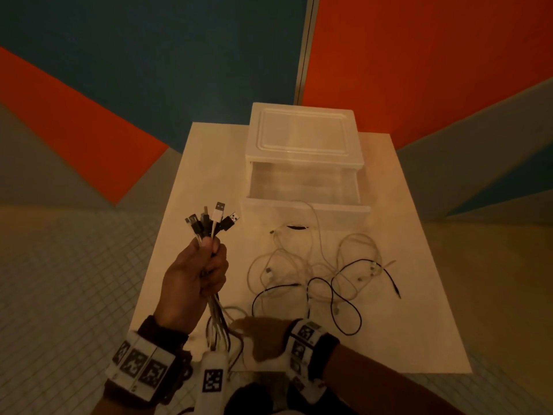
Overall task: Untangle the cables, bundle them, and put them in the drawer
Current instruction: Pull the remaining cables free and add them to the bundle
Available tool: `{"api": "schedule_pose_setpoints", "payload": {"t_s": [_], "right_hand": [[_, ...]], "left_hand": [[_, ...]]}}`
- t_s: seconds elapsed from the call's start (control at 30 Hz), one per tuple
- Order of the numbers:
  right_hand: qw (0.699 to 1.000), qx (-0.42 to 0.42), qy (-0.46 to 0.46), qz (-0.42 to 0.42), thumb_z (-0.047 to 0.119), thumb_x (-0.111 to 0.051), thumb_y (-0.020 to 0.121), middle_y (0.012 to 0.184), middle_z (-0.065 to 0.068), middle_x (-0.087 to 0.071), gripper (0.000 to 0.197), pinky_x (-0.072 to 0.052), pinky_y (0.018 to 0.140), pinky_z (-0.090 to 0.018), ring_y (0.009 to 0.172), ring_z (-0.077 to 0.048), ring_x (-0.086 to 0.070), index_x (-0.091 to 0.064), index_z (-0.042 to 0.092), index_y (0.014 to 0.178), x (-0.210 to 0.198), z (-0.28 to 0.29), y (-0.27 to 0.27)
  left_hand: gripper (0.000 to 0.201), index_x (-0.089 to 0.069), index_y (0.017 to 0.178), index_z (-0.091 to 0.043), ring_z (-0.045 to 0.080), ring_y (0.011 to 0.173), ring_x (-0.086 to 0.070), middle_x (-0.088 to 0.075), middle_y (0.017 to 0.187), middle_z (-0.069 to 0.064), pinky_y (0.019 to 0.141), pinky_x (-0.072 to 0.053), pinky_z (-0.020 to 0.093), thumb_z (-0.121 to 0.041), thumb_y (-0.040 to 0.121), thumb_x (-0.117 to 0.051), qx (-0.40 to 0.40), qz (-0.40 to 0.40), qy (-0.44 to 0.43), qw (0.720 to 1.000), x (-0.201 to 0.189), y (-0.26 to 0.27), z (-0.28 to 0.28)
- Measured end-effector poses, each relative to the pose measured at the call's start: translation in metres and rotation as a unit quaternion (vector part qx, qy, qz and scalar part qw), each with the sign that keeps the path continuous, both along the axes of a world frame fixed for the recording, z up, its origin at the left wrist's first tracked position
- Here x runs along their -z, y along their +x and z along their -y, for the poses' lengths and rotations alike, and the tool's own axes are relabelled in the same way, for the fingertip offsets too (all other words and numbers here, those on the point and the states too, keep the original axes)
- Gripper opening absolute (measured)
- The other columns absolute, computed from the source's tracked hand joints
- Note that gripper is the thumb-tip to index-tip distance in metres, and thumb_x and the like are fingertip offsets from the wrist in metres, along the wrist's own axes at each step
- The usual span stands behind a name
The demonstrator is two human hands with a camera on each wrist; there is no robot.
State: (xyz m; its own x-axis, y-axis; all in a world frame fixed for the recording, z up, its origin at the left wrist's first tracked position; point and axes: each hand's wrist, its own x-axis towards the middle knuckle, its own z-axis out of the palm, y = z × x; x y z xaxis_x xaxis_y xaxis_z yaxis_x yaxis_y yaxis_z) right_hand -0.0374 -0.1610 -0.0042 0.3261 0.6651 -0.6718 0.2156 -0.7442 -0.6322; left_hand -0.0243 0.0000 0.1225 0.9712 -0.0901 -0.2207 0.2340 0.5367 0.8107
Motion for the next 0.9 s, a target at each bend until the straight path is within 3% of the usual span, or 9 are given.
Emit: {"api": "schedule_pose_setpoints", "payload": {"t_s": [0.1,0.17,0.23,0.3,0.4,0.53,0.7,0.8,0.9], "right_hand": [[0.973,0.167,0.06,0.147,0.008,-0.049,0.081,0.13,-0.022,-0.052,0.046,-0.036,0.107,-0.041,0.123,-0.036,-0.048,-0.056,-0.001,0.125,-0.005,0.011,0.03],[0.949,0.219,0.055,0.218,0.004,-0.045,0.085,0.135,-0.016,-0.05,0.043,-0.037,0.108,-0.038,0.125,-0.031,-0.048,-0.055,0.002,0.126,-0.001,0.011,0.05],[0.951,0.159,0.026,0.265,0.004,-0.043,0.093,0.148,-0.013,-0.039,0.041,-0.032,0.113,-0.035,0.134,-0.027,-0.041,-0.048,0.004,0.134,0.006,0.005,0.065],[0.946,0.108,-0.033,0.305,0.012,-0.038,0.098,0.147,-0.016,-0.04,0.035,-0.036,0.107,-0.041,0.127,-0.031,-0.045,-0.049,0.002,0.13,0.017,0.002,0.079],[0.919,0.095,-0.126,0.361,0.02,-0.038,0.1,0.142,-0.019,-0.041,0.033,-0.039,0.097,-0.045,0.116,-0.034,-0.051,-0.049,0.002,0.125,0.025,0.004,0.091],[0.908,0.073,-0.224,0.346,0.025,-0.041,0.1,0.153,-0.024,-0.022,0.046,-0.027,0.109,-0.051,0.132,-0.038,-0.036,-0.037,0.0,0.138,0.035,0.006,0.089],[0.885,0.027,-0.287,0.364,0.02,-0.051,0.093,0.139,-0.017,-0.042,0.033,-0.02,0.112,-0.051,0.128,-0.036,-0.036,-0.058,0.008,0.123,0.039,-0.001,0.083],[0.882,0.007,-0.291,0.372,0.024,-0.051,0.091,0.139,-0.018,-0.042,0.036,-0.014,0.114,-0.054,0.132,-0.038,-0.031,-0.059,0.009,0.122,0.035,-0.001,0.083],[0.883,0.083,-0.225,0.403,0.029,-0.052,0.086,0.127,-0.013,-0.051,0.034,-0.011,0.11,-0.056,0.127,-0.035,-0.036,-0.061,0.009,0.112,0.012,0.0,0.084]], "left_hand": [[0.023,-0.046,0.082,-0.013,0.005,0.046,-0.02,-0.029,0.064,-0.003,0.041,-0.014,0.022,-0.024,0.1,-0.037,-0.012,-0.022,-0.005,1.0,0.005,-0.002,-0.006],[0.023,-0.045,0.081,-0.013,0.005,0.046,-0.019,-0.029,0.064,-0.002,0.041,-0.014,0.021,-0.023,0.1,-0.036,-0.018,-0.03,-0.003,0.999,0.007,-0.003,-0.007],[0.023,-0.045,0.081,-0.012,0.005,0.045,-0.02,-0.028,0.065,-0.001,0.04,-0.016,0.02,-0.022,0.099,-0.036,-0.023,-0.034,0.005,0.999,0.009,-0.003,-0.008],[0.022,-0.045,0.08,-0.013,0.005,0.045,-0.021,-0.026,0.065,0.0,0.039,-0.018,0.019,-0.022,0.099,-0.037,-0.028,-0.039,0.009,0.999,0.01,-0.002,-0.009],[0.021,-0.046,0.079,-0.013,0.005,0.044,-0.02,-0.026,0.065,0.0,0.038,-0.018,0.018,-0.022,0.097,-0.039,-0.04,-0.049,0.009,0.998,0.01,0.0,-0.011],[0.02,-0.046,0.079,-0.013,0.005,0.045,-0.02,-0.026,0.065,0.0,0.039,-0.016,0.019,-0.023,0.096,-0.04,-0.052,-0.051,0.013,0.997,0.011,0.001,-0.015],[0.022,-0.046,0.08,-0.014,0.005,0.046,-0.02,-0.027,0.064,-0.001,0.041,-0.015,0.021,-0.023,0.099,-0.038,-0.057,-0.05,0.019,0.997,0.014,0.004,-0.018],[0.022,-0.045,0.08,-0.013,0.005,0.046,-0.019,-0.028,0.063,-0.002,0.041,-0.013,0.021,-0.022,0.099,-0.037,-0.059,-0.056,0.021,0.996,0.013,0.006,-0.017],[0.023,-0.044,0.079,-0.013,0.005,0.045,-0.02,-0.029,0.062,-0.002,0.04,-0.014,0.021,-0.021,0.099,-0.036,-0.061,-0.055,0.023,0.996,0.014,0.007,-0.016]]}}
